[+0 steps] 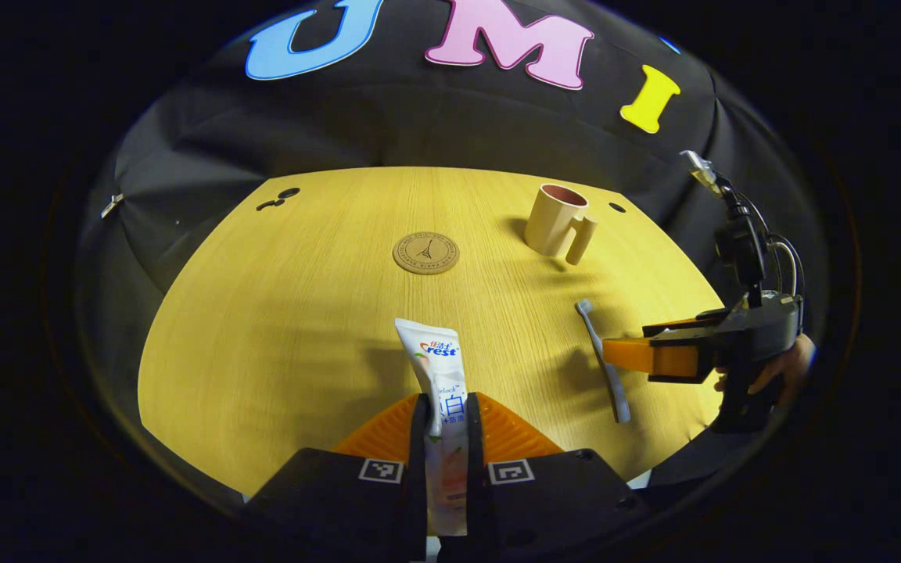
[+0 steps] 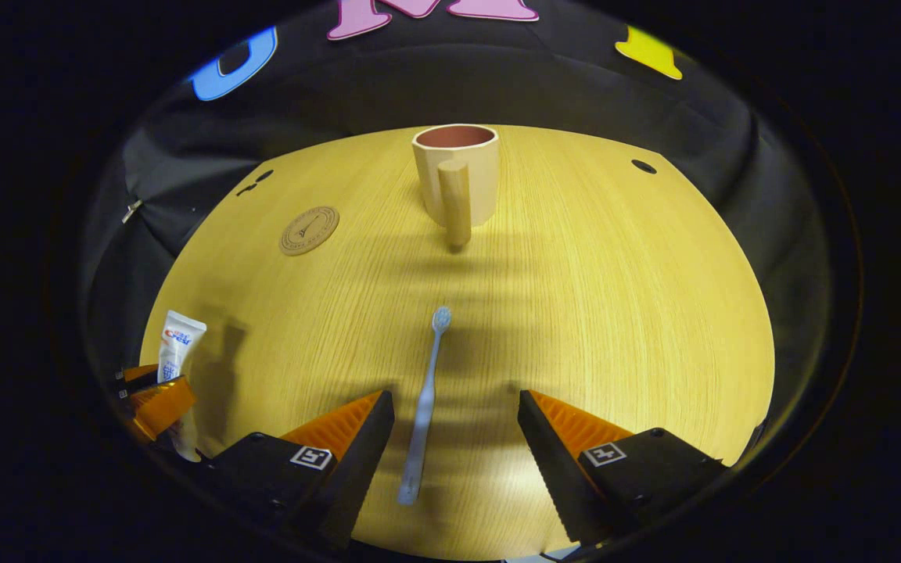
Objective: Put the toothbrush and toothpaste on the desktop into the cup, then pick up the cup and place it on the coaster on the desktop.
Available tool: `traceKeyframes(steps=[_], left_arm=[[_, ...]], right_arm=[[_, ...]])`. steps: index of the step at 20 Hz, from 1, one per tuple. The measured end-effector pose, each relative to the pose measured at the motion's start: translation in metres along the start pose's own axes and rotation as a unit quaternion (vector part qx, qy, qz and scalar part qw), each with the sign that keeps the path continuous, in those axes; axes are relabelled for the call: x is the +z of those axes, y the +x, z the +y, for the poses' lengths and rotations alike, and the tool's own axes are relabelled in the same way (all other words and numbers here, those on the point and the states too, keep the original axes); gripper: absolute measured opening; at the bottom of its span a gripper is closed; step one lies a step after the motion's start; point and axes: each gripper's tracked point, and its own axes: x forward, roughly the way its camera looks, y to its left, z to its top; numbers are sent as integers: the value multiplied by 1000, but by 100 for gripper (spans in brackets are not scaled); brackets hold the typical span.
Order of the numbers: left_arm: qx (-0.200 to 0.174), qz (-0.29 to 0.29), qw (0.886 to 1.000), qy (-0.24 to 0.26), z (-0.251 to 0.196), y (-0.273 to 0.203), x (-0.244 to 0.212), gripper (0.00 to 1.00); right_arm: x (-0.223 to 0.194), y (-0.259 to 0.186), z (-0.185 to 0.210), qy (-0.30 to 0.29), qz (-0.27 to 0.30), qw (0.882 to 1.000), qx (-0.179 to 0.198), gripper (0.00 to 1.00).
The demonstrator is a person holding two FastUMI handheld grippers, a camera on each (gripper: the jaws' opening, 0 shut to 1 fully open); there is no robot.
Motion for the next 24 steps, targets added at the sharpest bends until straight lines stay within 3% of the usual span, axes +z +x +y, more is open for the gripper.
traceKeyframes(steps=[5,9,13,16,17,18,20,24], left_arm=[[-9,0,1000,15,0,-5,-4,25],[-17,-3,1000,11,4,-9,-4,25],[-37,-13,999,-4,4,-14,-2,25],[-48,-15,999,1,5,-17,-1,25],[-49,-16,999,5,5,-16,-1,25],[-51,-16,999,9,6,-17,0,25],[-52,-16,998,14,6,-16,0,25],[-61,-18,998,4,2,-13,5,25]], right_arm=[[-14,9,1,-5,33,999,-32,97],[-17,10,9,5,65,997,-41,84],[-17,13,21,-6,94,995,-36,58],[-15,15,25,2,87,995,-41,16],[-14,11,28,-6,83,996,-35,17],[-15,11,30,-16,86,996,-26,10],[-15,9,31,-23,84,996,-8,7],[-18,7,27,2,77,997,19,6]])
